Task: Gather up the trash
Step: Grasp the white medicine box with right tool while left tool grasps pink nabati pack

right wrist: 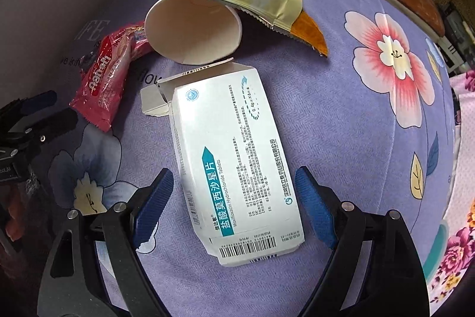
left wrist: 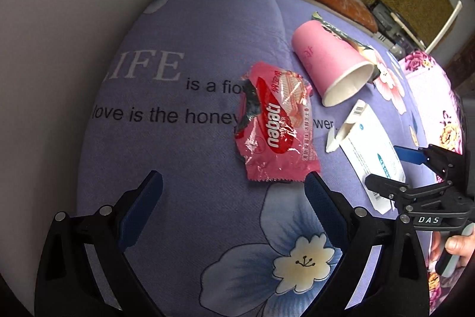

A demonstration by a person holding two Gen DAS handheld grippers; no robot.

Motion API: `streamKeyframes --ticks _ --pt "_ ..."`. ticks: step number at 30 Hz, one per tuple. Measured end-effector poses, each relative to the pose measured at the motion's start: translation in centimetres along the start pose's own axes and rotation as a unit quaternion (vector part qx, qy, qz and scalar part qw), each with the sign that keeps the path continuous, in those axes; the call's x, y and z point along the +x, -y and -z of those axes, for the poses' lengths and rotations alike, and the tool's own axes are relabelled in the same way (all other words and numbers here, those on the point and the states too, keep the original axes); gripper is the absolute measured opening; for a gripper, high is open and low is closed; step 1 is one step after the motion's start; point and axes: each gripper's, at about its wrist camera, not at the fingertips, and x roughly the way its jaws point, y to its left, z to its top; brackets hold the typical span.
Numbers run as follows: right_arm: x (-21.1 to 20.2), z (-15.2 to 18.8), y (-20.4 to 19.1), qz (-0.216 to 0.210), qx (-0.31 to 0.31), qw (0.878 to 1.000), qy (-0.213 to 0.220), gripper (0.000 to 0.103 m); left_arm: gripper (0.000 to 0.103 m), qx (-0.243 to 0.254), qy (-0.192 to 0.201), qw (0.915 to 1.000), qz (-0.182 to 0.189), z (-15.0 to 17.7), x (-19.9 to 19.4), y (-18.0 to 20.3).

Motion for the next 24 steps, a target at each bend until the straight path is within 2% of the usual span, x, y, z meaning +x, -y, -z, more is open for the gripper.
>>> streamKeyframes --ticks 8,10,12,21,23,24 --pt "1.1 -1.1 -1.4 0.015 -0.028 0.999 0.014 0.079 0.096 -0.01 -0.005 0.9999 -0.002 -1.0 0.6 -0.4" --pt "0.7 -0.8 -1.6 0.015 -0.03 0.999 0.022 0.065 0.096 -0.008 -0.007 0.9999 0.001 -1.4 1.0 0.1" --pt "0.3 -0.3 -1.5 0.016 -0.026 0.999 0.025 0.06 0.096 -0.001 -0.006 1.0 -0.002 -1.8 1.3 0.9" --pt "-1.9 2.5 1.2 -0.004 0.03 0.999 0.045 0.06 0.096 0.016 -0.01 0.9996 -0.019 -3.7 3.6 3.2" --pt "-2.4 3.0 1.9 -0.005 0.039 0.998 0.051 0.06 0.091 0.02 -0.008 0.9993 -0.029 -3.9 4.0 3.6" --pt "-2.7 3.2 2.1 -0.006 0.043 0.998 0.054 0.06 0.082 0.026 -0.003 0.9989 -0.04 -3.9 3.9 3.8"
